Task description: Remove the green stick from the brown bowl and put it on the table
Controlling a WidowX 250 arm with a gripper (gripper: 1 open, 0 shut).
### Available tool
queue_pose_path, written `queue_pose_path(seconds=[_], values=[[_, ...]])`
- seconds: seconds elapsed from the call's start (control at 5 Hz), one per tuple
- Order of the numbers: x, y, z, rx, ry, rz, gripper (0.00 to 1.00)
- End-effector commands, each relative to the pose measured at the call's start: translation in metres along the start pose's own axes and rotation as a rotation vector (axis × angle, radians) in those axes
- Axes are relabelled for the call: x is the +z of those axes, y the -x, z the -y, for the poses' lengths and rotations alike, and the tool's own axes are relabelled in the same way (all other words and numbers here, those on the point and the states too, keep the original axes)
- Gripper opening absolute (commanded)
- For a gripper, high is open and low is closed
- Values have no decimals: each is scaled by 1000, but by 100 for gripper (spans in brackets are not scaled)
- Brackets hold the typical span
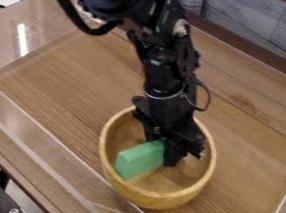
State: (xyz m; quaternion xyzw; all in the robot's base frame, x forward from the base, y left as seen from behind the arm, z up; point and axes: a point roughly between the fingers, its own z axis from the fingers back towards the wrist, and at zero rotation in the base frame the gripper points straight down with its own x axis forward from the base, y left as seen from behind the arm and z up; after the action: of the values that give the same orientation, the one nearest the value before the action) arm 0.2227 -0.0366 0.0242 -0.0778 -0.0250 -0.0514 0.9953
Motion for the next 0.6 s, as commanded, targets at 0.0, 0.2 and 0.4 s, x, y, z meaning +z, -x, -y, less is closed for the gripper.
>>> queue_pose_path(seconds=[0.0,0.2,0.4], values=[[3,8,-5,48,3,27,0],[14,8,-6,70,7,35,0],[23,8,-6,91,13,41,0]])
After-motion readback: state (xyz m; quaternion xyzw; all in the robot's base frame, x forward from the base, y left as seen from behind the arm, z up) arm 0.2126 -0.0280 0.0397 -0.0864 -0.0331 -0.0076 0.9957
